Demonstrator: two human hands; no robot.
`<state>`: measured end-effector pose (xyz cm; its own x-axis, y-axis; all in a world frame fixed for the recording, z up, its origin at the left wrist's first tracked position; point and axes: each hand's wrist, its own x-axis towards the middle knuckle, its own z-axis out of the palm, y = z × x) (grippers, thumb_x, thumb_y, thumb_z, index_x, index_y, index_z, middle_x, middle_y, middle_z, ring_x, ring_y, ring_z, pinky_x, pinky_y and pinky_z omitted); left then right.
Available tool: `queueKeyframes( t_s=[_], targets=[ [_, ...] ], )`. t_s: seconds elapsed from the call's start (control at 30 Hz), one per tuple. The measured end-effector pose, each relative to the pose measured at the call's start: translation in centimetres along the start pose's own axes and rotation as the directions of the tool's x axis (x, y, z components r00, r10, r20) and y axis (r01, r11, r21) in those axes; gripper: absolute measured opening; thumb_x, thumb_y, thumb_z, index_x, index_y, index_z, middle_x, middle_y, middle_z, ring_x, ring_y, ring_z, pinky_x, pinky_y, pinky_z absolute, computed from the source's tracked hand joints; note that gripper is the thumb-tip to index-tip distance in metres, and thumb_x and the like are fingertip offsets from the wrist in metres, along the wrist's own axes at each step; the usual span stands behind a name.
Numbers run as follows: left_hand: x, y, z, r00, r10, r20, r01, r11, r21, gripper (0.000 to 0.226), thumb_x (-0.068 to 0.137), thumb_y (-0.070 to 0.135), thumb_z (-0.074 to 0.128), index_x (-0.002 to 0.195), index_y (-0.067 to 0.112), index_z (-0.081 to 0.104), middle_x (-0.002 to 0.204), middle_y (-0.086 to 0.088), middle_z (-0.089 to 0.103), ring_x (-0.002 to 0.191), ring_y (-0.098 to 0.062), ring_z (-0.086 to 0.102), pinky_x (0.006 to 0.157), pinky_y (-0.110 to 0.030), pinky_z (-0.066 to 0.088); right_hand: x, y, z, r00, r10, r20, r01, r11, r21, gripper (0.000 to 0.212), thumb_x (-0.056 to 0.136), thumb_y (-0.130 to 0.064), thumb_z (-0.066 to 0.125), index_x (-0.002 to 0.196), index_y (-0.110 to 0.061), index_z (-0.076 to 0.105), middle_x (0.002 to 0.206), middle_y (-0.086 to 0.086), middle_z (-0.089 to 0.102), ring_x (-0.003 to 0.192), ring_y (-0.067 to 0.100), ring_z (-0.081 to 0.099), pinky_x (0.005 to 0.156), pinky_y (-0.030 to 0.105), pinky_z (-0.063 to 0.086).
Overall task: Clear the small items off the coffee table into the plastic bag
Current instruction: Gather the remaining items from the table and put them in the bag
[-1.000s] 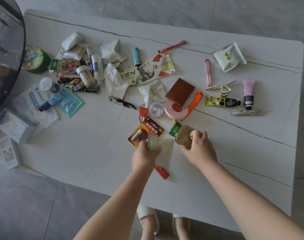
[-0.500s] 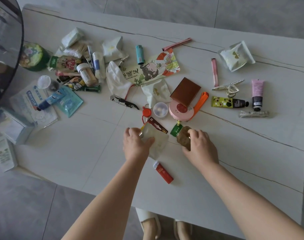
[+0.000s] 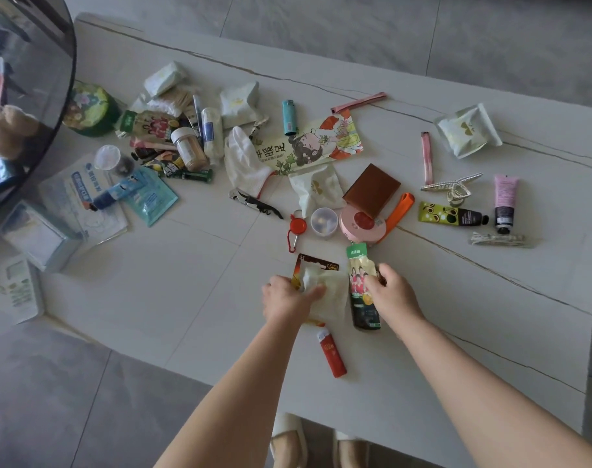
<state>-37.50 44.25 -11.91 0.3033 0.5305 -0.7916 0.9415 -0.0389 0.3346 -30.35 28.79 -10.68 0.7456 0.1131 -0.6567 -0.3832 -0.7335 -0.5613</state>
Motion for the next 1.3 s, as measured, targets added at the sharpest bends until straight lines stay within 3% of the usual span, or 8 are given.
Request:
queueKeyframes(
  t_s=[0.13, 0.33, 0.43, 0.57, 0.77, 1.0, 1.2, 1.3],
  targets=[
    [-1.5, -0.4, -0.7, 0.998, 0.026, 0.058, -0.011, 0.971, -0.237, 0.047, 0.072, 0.031, 0.08, 0.1, 0.015, 0.046, 0.091, 0.0, 0.057, 0.077, -0.011, 0.058, 0.066, -0.032, 0.055, -1.5, 0.2, 0.0, 0.997, 0.072, 0.035, -0.078, 0.971, 0.226, 0.015, 0.09, -0.023, 0.051, 0.086, -0.008, 0.055, 0.076, 0.009, 0.06, 0.069, 0.023, 0.052, 0.06, 0.03, 0.037],
    [-6.4, -0.6, -5.5, 0.995, -0.003, 0.1, 0.052, 0.872, -0.487, 0.041, 0.076, 0.025, 0.078, 0.105, 0.011, 0.051, 0.099, -0.007, 0.06, 0.087, -0.022, 0.062, 0.066, -0.033, 0.056, -5.6, -2.7, -2.0, 0.969, 0.049, 0.242, -0.142, 0.913, 0.382, 0.007, 0.088, -0.015, 0.056, 0.093, -0.019, 0.061, 0.086, 0.008, 0.071, 0.075, 0.022, 0.068, 0.062, 0.031, 0.052],
    [-9.9, -0.5, -9.0, 0.993, -0.015, 0.116, 0.08, 0.807, -0.585, 0.044, 0.076, 0.024, 0.078, 0.109, 0.008, 0.053, 0.105, -0.013, 0.062, 0.096, -0.03, 0.064, 0.078, -0.043, 0.058, -8.4, -5.9, -3.2, 0.957, -0.012, 0.291, -0.106, 0.917, 0.385, 0.019, 0.085, -0.012, 0.062, 0.1, -0.024, 0.061, 0.09, 0.003, 0.072, 0.082, 0.02, 0.069, 0.057, 0.028, 0.052],
    [-15.0, -0.7, -13.8, 0.993, 0.0, 0.122, 0.089, 0.681, -0.727, 0.031, 0.078, 0.018, 0.076, 0.101, 0.006, 0.058, 0.096, -0.014, 0.066, 0.087, -0.031, 0.067, 0.076, -0.047, 0.058, -12.8, -10.7, -4.4, 0.935, -0.085, 0.345, -0.068, 0.91, 0.409, 0.038, 0.083, -0.009, 0.066, 0.115, -0.025, 0.053, 0.102, 0.005, 0.068, 0.091, 0.02, 0.067, 0.058, 0.027, 0.054],
    [-23.7, -2.4, -20.9, 0.999, -0.034, 0.032, 0.045, 0.535, -0.844, 0.035, 0.078, 0.009, 0.075, 0.107, -0.002, 0.06, 0.104, -0.025, 0.065, 0.099, -0.043, 0.063, 0.09, -0.059, 0.05, -20.6, -17.9, -4.7, 0.89, -0.211, 0.405, 0.055, 0.93, 0.363, 0.047, 0.081, -0.012, 0.071, 0.117, -0.025, 0.044, 0.104, 0.003, 0.061, 0.092, 0.02, 0.065, 0.065, 0.028, 0.054],
    [-32.2, -7.6, -28.1, 0.996, -0.065, -0.06, -0.035, 0.333, -0.942, 0.034, 0.077, 0.0, 0.071, 0.109, 0.002, 0.061, 0.102, -0.023, 0.064, 0.095, -0.039, 0.061, 0.093, -0.059, 0.047, -29.9, -24.5, -2.0, 0.773, -0.323, 0.546, 0.192, 0.939, 0.284, 0.026, 0.084, -0.009, 0.066, 0.105, -0.018, 0.054, 0.099, 0.01, 0.066, 0.089, 0.027, 0.066, 0.067, 0.034, 0.056],
    [-37.7, -14.9, -33.5, 0.974, -0.139, -0.178, -0.162, 0.114, -0.98, 0.018, 0.079, -0.003, 0.067, 0.093, 0.009, 0.063, 0.071, -0.009, 0.072, 0.067, -0.028, 0.067, 0.068, -0.046, 0.057, -38.6, -28.4, 3.4, 0.665, -0.372, 0.648, 0.336, 0.923, 0.185, 0.021, 0.083, -0.002, 0.061, 0.099, -0.015, 0.057, 0.099, 0.012, 0.066, 0.089, 0.028, 0.064, 0.08, 0.042, 0.053],
    [-39.6, -19.3, -35.7, 0.95, -0.176, -0.26, -0.259, 0.031, -0.966, 0.019, 0.082, -0.001, 0.065, 0.097, 0.01, 0.063, 0.074, -0.01, 0.072, 0.067, -0.028, 0.067, 0.063, -0.045, 0.057, -43.0, -30.0, 6.7, 0.604, -0.368, 0.707, 0.381, 0.912, 0.149, 0.026, 0.084, -0.003, 0.063, 0.105, -0.012, 0.051, 0.098, 0.008, 0.064, 0.088, 0.024, 0.064, 0.075, 0.037, 0.053]
  ],
)
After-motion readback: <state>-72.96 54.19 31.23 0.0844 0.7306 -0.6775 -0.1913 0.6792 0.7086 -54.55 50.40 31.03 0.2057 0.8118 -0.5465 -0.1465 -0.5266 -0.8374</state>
